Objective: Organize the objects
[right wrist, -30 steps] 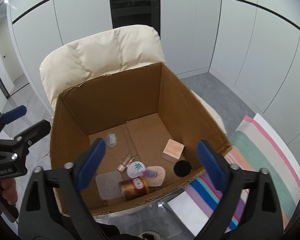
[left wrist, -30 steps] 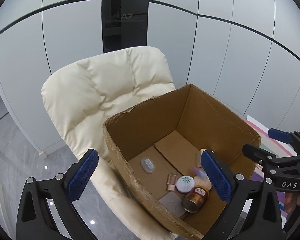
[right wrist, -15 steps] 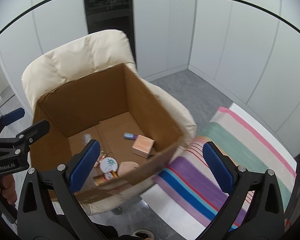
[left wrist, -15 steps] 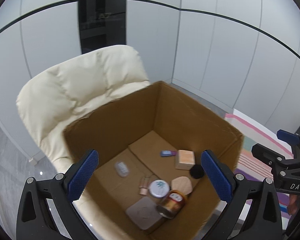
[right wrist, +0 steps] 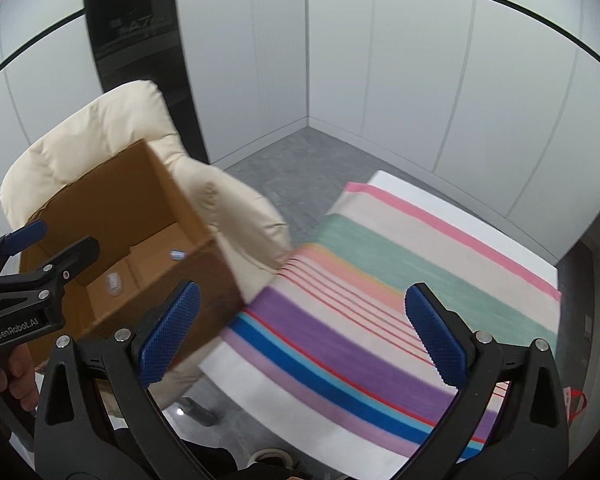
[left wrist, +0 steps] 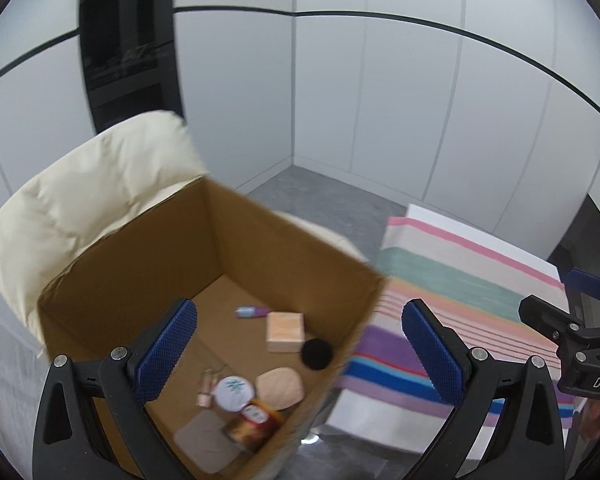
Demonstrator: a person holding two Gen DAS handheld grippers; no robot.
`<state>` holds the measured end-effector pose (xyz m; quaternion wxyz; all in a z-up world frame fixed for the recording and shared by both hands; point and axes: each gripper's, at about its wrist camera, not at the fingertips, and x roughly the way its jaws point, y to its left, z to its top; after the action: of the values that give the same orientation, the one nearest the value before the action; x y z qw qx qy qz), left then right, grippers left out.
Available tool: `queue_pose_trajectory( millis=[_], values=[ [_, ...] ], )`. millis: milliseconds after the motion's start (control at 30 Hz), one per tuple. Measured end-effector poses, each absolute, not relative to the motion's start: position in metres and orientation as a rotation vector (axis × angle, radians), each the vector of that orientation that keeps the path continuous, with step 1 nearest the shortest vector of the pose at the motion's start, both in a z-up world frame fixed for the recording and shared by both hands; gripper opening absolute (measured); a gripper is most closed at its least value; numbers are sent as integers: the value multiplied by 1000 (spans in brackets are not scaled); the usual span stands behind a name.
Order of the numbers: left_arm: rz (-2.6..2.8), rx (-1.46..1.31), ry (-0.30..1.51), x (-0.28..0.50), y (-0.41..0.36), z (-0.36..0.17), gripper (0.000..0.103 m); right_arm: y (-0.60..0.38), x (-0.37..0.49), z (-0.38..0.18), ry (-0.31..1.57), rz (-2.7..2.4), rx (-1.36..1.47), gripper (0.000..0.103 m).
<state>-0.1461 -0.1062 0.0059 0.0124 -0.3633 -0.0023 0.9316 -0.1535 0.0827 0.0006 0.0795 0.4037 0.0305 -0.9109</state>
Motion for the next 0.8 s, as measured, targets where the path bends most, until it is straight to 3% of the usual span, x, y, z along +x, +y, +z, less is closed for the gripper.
queue_pose_trajectory(
  millis=[400,800],
  values=[
    [2784,-1075,119,-147,-21,21,103,181,-121,15,-2,-2893,1245,103],
    [2705,-1171,131,-63,-7,23,103,226,-39,36,-130,-2942,1281,103]
  ],
)
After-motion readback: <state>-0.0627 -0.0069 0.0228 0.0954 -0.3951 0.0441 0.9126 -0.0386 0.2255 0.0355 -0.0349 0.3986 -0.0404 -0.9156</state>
